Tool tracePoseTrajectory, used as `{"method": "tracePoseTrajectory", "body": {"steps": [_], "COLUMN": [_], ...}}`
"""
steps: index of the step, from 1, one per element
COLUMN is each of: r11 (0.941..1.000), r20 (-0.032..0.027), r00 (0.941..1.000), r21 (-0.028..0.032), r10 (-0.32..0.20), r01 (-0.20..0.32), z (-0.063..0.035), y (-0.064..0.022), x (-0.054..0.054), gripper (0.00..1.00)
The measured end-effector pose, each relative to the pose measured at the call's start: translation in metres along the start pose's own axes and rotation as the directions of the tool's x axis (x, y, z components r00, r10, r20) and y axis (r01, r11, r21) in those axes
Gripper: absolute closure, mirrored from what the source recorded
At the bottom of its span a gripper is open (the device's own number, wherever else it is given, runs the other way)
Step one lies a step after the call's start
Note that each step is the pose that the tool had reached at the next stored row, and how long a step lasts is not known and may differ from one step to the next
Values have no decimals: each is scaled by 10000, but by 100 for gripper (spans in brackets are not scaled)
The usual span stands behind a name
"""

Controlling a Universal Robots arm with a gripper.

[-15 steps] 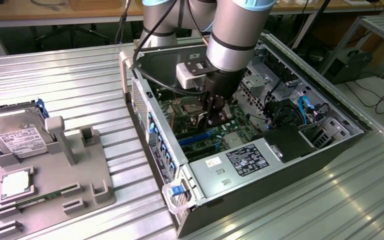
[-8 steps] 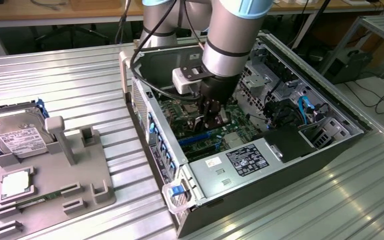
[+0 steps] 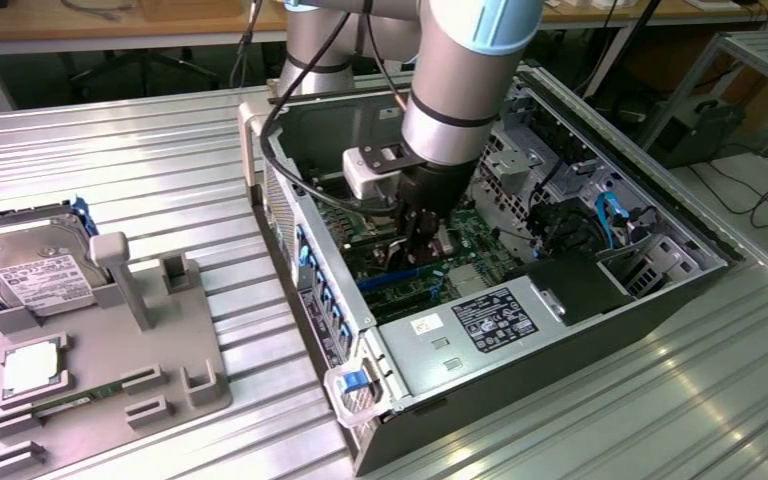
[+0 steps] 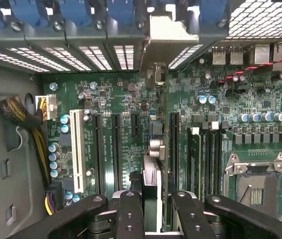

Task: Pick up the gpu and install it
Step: 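Insert the gpu into the slot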

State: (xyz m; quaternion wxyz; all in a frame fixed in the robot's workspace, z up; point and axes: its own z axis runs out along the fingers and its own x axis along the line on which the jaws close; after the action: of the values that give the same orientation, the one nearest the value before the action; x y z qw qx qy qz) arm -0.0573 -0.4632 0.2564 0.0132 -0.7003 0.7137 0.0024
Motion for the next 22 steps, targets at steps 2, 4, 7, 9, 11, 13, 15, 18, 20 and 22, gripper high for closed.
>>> {"method": "tracePoseTrajectory", "body": {"steps": [2,4,7,9,11,13,15,18,20,22], "r11": [10000,10000,10000,10000,10000,10000,10000,10000,10000,10000], "r20": [0,-2,0,-4,0,-2,-1,2,0,-2], "r00": [10000,10000,10000,10000,10000,10000,10000,10000,10000,10000], "r21": [0,-1,0,-2,0,-1,-1,1,0,-1], "r10": [0,-1,-1,-1,-1,1,0,-2,-1,-1], "r01": [0,1,1,1,1,-1,0,2,1,1], "z": [8,16,35,36,43,46,50,65,78,87], "y": [22,23,28,30,30,35,45,53,55,58], "x": [1,5,6,6,6,7,7,6,7,8], "gripper": [73,73,73,73,73,73,73,73,73,73]}}
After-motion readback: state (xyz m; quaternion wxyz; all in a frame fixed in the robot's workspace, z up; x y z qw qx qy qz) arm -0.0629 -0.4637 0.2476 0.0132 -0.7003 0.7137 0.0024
